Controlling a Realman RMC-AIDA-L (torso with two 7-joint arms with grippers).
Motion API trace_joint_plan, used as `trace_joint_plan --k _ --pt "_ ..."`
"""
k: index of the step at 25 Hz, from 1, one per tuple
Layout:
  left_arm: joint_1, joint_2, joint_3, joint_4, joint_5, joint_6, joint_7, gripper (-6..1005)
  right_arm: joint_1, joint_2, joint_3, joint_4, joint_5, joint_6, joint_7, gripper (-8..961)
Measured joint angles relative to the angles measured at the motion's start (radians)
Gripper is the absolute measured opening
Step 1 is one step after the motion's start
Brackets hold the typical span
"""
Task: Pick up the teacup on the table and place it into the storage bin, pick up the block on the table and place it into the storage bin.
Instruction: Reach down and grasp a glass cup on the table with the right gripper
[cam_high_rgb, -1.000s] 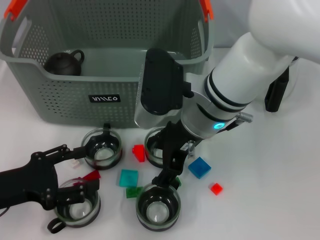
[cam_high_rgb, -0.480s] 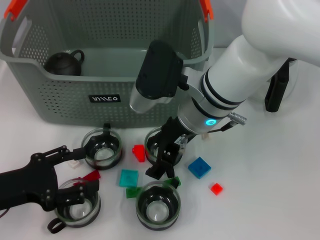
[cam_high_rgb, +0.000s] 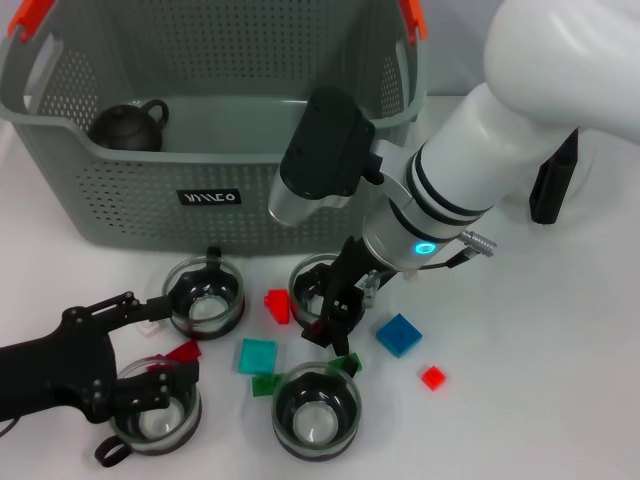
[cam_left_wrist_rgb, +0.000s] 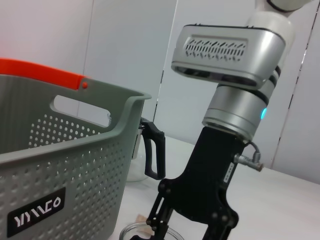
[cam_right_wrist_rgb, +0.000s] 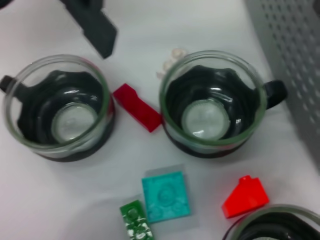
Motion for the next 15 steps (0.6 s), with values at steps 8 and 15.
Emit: trace_joint_plan --k 8,15 --pt "0.000 0.000 0.000 0.000 -0.001 0.000 0.000 847 -0.002 0.004 -0.060 0.020 0.014 0.056 0.000 643" --pt "0.002 0.000 0.000 0.000 -0.001 0.000 0.000 847 -0.007 0.003 -0.080 0.013 0.030 0.074 -0.001 591"
